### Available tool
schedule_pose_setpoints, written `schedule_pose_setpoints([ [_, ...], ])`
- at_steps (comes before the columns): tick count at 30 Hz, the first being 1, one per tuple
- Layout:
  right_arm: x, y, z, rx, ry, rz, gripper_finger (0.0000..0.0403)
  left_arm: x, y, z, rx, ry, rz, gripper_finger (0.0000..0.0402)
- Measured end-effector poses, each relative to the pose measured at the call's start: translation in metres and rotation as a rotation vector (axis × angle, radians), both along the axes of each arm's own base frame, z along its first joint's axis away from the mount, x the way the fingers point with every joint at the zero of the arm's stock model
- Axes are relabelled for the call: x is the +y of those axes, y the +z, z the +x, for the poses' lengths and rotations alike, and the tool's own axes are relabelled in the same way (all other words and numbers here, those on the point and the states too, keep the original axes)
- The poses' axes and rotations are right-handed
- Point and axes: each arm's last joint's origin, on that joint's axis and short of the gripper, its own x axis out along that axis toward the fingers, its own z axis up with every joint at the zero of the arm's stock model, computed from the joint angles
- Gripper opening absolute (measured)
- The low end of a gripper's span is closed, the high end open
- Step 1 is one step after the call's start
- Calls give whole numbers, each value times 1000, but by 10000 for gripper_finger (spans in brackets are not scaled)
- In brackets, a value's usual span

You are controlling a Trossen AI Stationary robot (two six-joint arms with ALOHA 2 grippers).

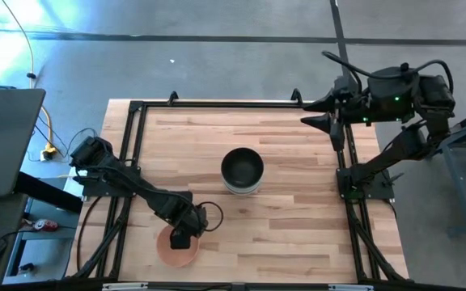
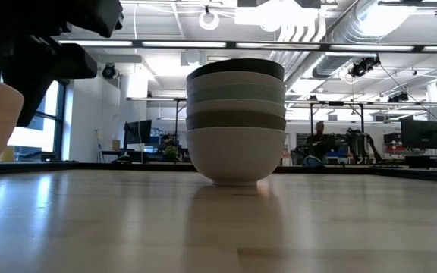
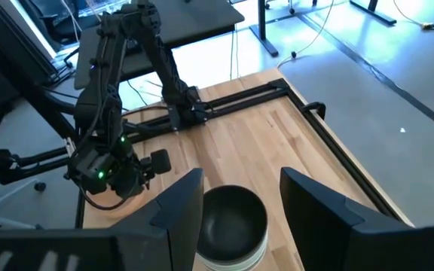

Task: Nest bowls inside each other
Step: Stack the orange bowl on the black bowl

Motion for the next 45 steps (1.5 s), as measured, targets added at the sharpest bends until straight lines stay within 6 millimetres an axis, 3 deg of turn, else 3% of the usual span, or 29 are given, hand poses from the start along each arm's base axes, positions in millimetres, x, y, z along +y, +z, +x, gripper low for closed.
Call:
schedule_pose_setpoints([
  [12,-1,3,-8,-17,3,-5,170,6,0,4,-2,-8,-18,8],
  [32,-1,1,-16,5,5,-7,170,58,5,9,111,104,-143,1],
  [45,-4,5,-31,-21,-24,-40,170,118,49,7,-29,279,-138,0],
])
